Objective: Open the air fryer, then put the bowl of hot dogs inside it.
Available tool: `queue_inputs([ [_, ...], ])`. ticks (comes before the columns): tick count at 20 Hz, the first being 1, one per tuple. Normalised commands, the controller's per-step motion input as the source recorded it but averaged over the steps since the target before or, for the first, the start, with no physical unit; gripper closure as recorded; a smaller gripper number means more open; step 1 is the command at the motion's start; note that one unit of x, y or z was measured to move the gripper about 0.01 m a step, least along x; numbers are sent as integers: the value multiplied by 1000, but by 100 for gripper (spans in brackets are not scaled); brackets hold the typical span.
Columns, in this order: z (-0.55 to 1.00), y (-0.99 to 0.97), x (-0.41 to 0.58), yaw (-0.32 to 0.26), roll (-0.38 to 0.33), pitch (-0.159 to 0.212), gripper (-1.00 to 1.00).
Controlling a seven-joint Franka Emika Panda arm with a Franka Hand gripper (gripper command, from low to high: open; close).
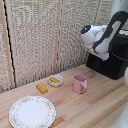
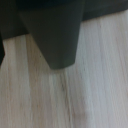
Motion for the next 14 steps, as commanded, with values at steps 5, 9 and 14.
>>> queue_inputs([
  [5,-60,-558,0,169,0,0,-100],
  [9,0,-216,30,52,0,49,100],
  [14,-1,-4,22,-12,7,16,100],
])
